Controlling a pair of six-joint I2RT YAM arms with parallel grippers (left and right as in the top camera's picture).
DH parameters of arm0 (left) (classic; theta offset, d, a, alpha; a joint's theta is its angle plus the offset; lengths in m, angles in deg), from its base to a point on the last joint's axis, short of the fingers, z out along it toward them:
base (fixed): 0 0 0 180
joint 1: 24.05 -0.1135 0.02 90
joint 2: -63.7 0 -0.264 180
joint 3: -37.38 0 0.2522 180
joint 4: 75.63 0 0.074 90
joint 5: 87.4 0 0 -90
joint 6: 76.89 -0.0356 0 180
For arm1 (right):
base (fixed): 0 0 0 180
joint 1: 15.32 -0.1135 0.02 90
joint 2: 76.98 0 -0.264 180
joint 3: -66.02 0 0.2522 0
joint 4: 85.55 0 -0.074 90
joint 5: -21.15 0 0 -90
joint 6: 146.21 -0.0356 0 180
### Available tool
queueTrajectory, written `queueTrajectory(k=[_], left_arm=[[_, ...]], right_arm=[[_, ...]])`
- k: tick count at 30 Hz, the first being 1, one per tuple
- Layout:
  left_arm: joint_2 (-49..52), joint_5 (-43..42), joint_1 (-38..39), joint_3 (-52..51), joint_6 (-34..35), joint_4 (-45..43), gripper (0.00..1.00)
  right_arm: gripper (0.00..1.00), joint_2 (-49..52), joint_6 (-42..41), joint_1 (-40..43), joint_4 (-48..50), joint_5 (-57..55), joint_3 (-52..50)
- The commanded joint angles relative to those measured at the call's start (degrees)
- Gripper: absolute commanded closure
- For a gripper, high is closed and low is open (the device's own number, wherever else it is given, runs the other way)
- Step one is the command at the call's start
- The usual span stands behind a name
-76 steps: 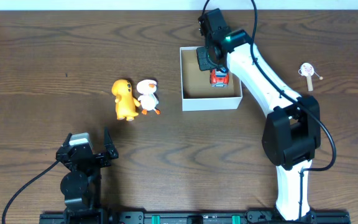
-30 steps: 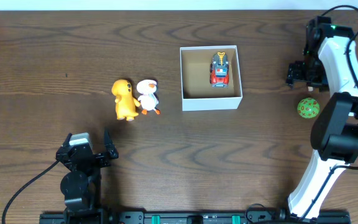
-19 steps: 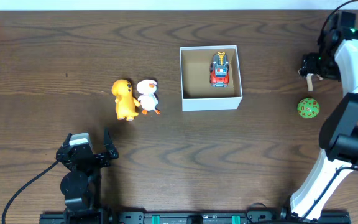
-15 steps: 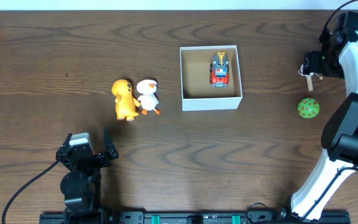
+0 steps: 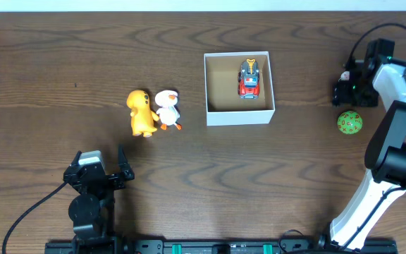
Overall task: Pack container
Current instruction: 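Move the right gripper to the pig rattle drum and grasp its handle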
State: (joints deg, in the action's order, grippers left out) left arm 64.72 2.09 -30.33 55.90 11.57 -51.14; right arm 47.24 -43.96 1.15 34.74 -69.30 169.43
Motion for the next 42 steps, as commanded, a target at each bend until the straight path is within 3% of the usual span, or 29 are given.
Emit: queueTrajectory(k=[1,7,19,33,36,40,42], left_arm=[[-0.02,-0.39,-0.02,-0.79,-0.37,2.32,0.02],[-0.02,-0.39,-0.02,-0.79,-0.37,2.32,0.02],[-0.02,-0.39,-0.02,-0.79,-0.37,2.32,0.02],[-0.02,-0.39,-0.02,-0.79,-0.37,2.32,0.02],[-0.02,-0.39,-0.02,-0.79,-0.37,2.32,0.02],[-0.02,-0.39,-0.02,-0.79,-0.37,2.32,0.02],[-0.02,-0.39,-0.02,-0.79,-0.37,2.32,0.02]], right_arm=[[0.24,-1.09,-1.49,0.83,1.14,-2.80,-2.84],[0.30,-1.11,-2.56,0.98,2.49,-3.65,-4.17],[0.17,-1.11,-4.92,1.51,7.89,-8.76,-3.78],[0.28,-1.11,-4.94,1.53,10.67,-4.00,-3.80],[0.39,-1.11,-4.94,1.53,10.64,-4.00,-3.80],[0.71,-1.11,-4.94,1.51,10.64,-3.98,-3.80],[0.73,-1.11,-4.94,1.53,10.60,-3.98,-3.80]])
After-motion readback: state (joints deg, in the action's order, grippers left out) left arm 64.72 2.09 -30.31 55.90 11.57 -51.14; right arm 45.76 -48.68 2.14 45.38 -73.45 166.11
